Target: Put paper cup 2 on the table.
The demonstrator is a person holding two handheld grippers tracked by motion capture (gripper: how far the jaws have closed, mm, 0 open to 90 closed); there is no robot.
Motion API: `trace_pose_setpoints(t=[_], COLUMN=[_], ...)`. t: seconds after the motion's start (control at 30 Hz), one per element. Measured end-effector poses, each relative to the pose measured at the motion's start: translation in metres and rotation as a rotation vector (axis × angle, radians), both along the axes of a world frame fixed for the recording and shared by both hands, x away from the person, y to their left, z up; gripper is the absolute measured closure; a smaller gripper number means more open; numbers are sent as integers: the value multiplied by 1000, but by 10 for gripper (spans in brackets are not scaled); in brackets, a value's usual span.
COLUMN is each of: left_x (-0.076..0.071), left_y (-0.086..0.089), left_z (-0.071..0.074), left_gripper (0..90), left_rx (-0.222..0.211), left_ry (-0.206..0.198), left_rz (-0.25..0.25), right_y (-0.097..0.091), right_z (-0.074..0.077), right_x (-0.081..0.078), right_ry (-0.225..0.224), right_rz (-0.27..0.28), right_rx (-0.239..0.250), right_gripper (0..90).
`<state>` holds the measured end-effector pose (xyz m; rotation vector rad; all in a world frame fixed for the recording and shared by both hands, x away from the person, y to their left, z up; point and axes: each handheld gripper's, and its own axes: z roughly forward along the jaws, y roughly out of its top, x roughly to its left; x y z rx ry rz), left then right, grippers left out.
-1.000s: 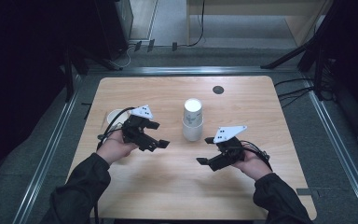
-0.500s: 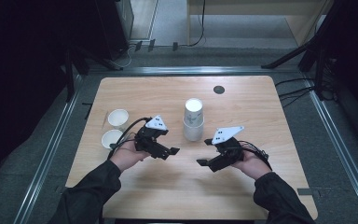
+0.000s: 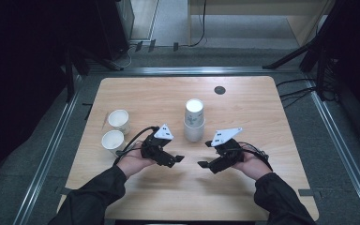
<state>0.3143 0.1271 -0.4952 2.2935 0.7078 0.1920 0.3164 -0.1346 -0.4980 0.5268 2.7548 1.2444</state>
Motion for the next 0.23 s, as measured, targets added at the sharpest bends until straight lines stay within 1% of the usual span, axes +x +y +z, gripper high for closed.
trace_pose_setpoints(t=[0.2,0.23], left_x=[2,3], left_y=[1,1], left_z=[-7,-9], left_gripper=[130,130], left_rx=[15,21], left_ry=[18,31], left_rz=[4,-3], right_y=[1,1], right_z=[-2,-2], right_x=[1,1], right_ry=[6,4], right_rz=[2,5], right_rx=[-7,-10], right_gripper=[195,195])
